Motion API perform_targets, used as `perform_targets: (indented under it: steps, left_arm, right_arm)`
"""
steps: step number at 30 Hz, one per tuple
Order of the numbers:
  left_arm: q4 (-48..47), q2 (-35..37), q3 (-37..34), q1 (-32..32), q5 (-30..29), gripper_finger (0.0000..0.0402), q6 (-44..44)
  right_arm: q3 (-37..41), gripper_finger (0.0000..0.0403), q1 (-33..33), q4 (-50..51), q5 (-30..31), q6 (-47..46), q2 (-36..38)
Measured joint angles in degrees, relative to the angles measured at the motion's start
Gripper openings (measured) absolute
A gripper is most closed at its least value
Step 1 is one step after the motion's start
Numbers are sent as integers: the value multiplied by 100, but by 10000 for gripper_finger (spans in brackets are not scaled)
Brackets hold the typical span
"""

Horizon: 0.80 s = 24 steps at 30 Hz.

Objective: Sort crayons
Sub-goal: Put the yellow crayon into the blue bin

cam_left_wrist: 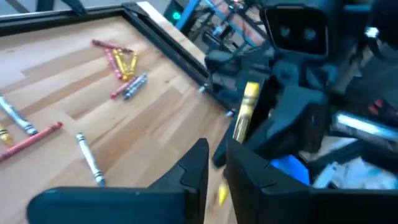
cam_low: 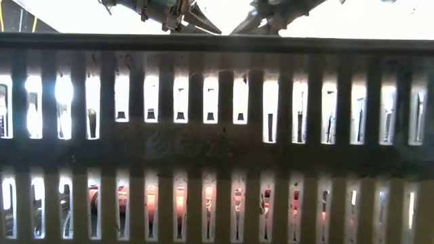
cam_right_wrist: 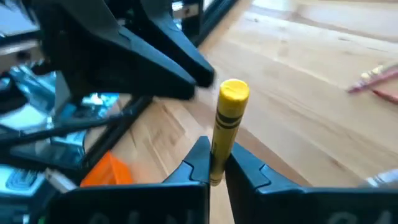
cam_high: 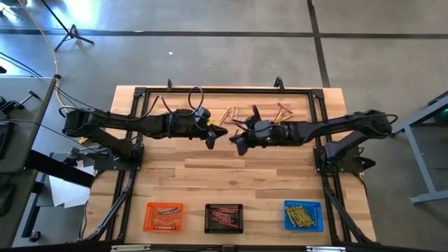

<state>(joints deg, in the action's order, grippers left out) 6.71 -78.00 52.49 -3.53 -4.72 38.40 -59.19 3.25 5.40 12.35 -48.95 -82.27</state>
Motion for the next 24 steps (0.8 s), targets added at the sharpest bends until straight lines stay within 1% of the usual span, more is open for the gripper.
perform_targets:
  steps: [3, 6, 8, 11, 13, 15, 18, 21, 24]
  left_arm:
    - [-152, 58, -2, -116, 307, 54, -7]
    - [-181, 89, 2, -232, 666, 57, -7]
    - [-253, 95, 2, -294, 859, 57, -7]
    - [-380, 99, 2, -328, 959, 58, -7]
    - [-487, 99, 2, -326, 960, 58, -9]
    - [-592, 99, 2, -326, 960, 58, -9]
    - [-708, 99, 2, -326, 962, 58, -9]
    - [-736, 99, 1, -322, 963, 58, -9]
    - [-734, 99, 1, -322, 968, 58, -7]
  right_arm:
    - [-1, 10, 158, 967, -333, -202, 474]
    - [-7, 10, 537, 2058, -816, -723, 908]
    - [-9, 10, 934, 2806, -1148, -1299, 1078]
    - [-9, 10, 1831, 3608, -1586, -2430, 1145]
    - [-7, 10, 2513, 3757, -1705, -3174, 1077]
    - [-7, 10, 3146, 3697, -1712, -3816, 915]
    - [-7, 10, 3883, 3633, -1695, -4518, 600]
    - [-5, 10, 4318, 3870, -1698, -4744, 206]
    - [1, 10, 4527, 4148, -1715, -4720, -196]
